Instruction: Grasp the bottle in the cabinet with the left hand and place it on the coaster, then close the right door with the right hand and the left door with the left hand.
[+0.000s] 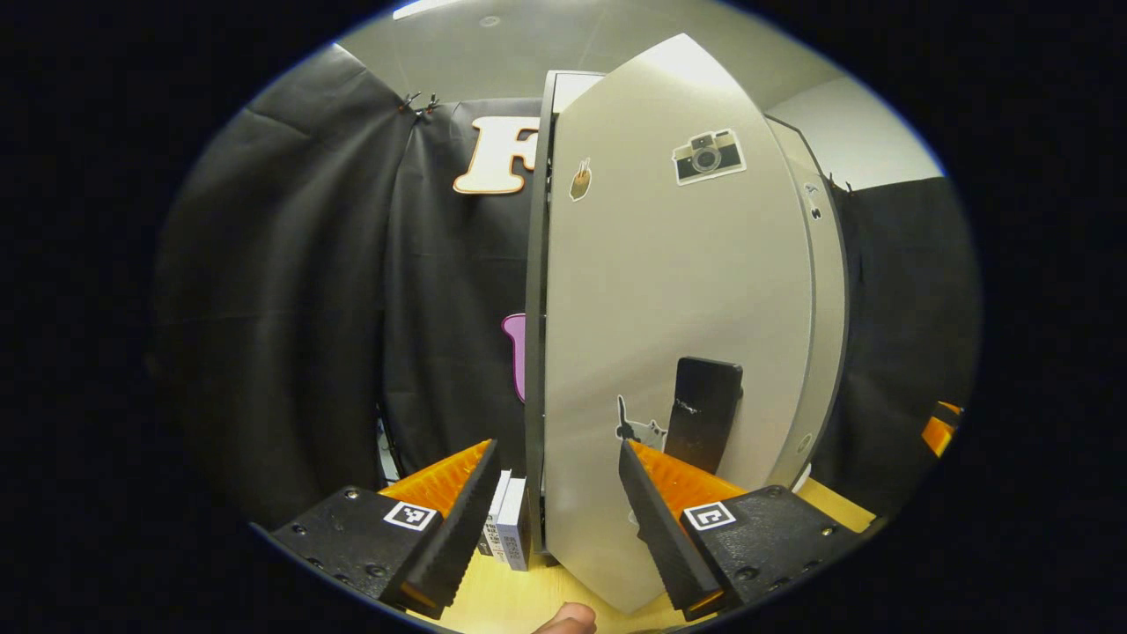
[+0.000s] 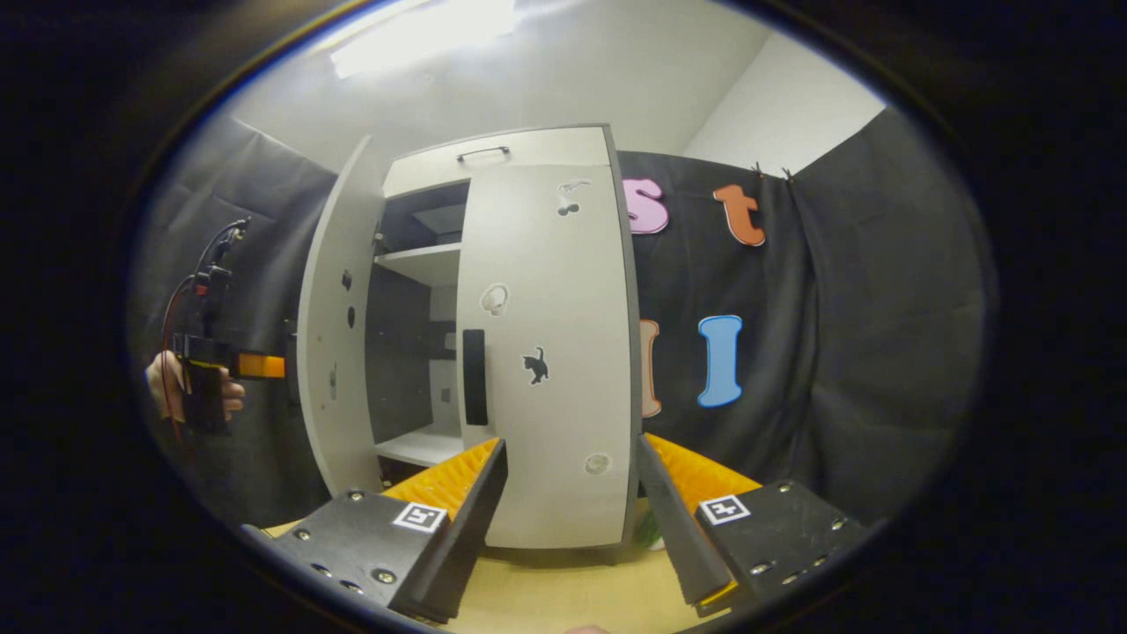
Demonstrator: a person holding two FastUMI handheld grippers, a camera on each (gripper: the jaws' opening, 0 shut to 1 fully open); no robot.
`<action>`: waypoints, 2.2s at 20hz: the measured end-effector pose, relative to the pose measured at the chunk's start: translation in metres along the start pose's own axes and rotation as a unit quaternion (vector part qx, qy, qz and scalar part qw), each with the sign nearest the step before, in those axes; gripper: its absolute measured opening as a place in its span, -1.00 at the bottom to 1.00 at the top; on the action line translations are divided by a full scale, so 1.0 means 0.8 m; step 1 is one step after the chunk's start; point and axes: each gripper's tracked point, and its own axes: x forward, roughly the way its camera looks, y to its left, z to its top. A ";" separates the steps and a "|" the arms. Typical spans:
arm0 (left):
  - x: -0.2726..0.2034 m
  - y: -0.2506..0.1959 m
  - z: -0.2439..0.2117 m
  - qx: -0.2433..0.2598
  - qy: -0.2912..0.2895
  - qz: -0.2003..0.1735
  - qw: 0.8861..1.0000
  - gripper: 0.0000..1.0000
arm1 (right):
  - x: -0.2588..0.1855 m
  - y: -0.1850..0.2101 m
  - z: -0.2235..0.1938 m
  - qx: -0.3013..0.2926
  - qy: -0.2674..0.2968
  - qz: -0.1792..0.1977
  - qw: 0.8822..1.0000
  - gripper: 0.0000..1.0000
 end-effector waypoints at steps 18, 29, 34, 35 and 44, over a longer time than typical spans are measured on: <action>-0.017 -0.052 0.002 0.004 -0.003 -0.022 1.000 0.79 | -0.030 0.053 0.024 -0.002 0.007 0.030 1.000 0.63; -0.089 -0.061 -0.009 -0.006 0.000 -0.002 1.000 0.83 | -0.045 0.063 0.054 0.001 -0.010 0.039 0.999 0.63; -0.128 -0.064 -0.017 0.013 -0.004 0.015 1.000 0.87 | -0.058 0.059 0.060 0.003 -0.014 0.030 0.999 0.63; -0.133 -0.067 -0.019 0.008 -0.003 0.015 1.000 0.87 | -0.061 0.059 0.061 0.003 -0.016 0.029 0.999 0.77; -0.146 -0.096 -0.007 0.013 -0.015 -0.023 1.000 0.84 | -0.090 0.064 0.084 0.002 -0.022 0.006 1.000 0.77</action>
